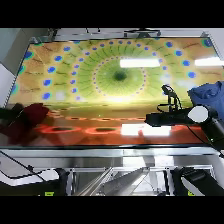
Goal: Fold the shirts.
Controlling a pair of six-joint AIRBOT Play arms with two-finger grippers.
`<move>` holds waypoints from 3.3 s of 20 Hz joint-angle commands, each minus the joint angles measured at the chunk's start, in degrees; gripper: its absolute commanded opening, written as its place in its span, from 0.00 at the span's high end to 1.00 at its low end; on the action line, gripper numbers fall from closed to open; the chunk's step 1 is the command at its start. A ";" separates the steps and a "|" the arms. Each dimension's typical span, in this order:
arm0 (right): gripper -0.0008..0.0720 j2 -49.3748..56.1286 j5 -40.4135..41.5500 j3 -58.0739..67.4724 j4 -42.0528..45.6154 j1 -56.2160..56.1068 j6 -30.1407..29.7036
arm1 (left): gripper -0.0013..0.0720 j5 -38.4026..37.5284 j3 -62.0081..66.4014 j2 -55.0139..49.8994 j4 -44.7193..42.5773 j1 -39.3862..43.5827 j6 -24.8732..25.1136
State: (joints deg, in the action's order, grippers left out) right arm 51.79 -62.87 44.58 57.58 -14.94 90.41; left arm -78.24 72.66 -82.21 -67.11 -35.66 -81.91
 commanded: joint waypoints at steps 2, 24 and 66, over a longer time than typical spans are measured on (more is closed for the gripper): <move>0.96 0.02 0.04 -0.02 0.22 -0.02 0.00 | 0.98 -0.39 1.88 5.68 12.61 25.07 4.09; 0.36 20.85 13.94 0.07 -20.68 2.80 -17.05 | 0.03 17.38 3.30 -7.06 9.18 32.65 14.08; 0.96 -9.40 -0.85 34.56 -14.01 10.14 -22.77 | 0.96 -8.07 36.26 15.39 51.19 31.98 15.43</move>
State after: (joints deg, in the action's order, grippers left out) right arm 44.86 -60.12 77.45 37.34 -4.93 65.10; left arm -86.46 109.75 -72.03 -12.40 -4.21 -65.32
